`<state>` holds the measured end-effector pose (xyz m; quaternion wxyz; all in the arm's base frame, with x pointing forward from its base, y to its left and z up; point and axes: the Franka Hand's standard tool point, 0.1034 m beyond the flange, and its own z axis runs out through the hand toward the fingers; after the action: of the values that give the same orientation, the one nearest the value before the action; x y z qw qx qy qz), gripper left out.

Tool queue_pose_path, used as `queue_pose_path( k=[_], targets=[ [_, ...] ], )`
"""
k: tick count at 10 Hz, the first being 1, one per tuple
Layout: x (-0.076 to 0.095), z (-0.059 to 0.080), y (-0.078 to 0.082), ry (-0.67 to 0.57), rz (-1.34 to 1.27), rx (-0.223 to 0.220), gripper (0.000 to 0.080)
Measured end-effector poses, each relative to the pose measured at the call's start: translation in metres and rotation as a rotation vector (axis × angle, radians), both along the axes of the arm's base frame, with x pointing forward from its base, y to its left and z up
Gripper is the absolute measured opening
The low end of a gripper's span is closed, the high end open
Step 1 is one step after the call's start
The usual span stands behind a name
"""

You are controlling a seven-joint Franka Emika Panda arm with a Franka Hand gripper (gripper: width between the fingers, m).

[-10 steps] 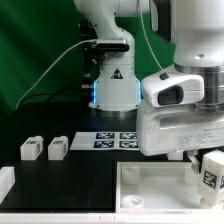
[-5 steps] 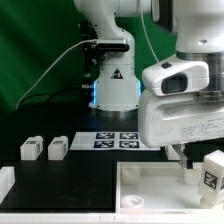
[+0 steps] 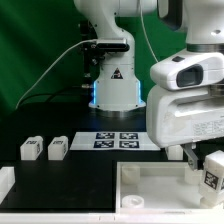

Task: Assemble one leg

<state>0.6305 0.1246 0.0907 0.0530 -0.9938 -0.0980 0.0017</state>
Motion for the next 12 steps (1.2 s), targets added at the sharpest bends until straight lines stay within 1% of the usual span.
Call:
queue_pose_path(
  k=[2, 3, 4, 5, 6, 8, 9, 10, 11, 12],
  targets=[
    [-0.0001, -0.0004, -0.0006, 0.000, -0.001, 0.000, 0.0649],
    [0.0000, -0.0005, -0.0008, 0.000, -0.001, 0.000, 0.0524],
    [0.0000, -0.0005, -0.0008, 0.000, -0.001, 0.000, 0.0524],
    [0.0002, -0.0004, -0.0020, 0.000, -0.002, -0.001, 0.0340],
    [0.0005, -0.0001, -0.0030, -0.001, -0.004, -0.002, 0.0302],
    [0.0006, -0.0001, -0.0035, 0.004, -0.047, -0.002, 0.0302],
    [0.0002, -0.0004, -0.0043, -0.007, -0.112, 0.004, 0.0302],
    [-0.0018, -0.0009, -0.0041, -0.013, -0.238, 0.009, 0.0302],
    [-0.0019, -0.0015, -0.0049, -0.003, -0.415, 0.026, 0.0302],
    [-0.0013, -0.0015, -0.0056, 0.023, -0.577, 0.052, 0.0302]
  ],
)
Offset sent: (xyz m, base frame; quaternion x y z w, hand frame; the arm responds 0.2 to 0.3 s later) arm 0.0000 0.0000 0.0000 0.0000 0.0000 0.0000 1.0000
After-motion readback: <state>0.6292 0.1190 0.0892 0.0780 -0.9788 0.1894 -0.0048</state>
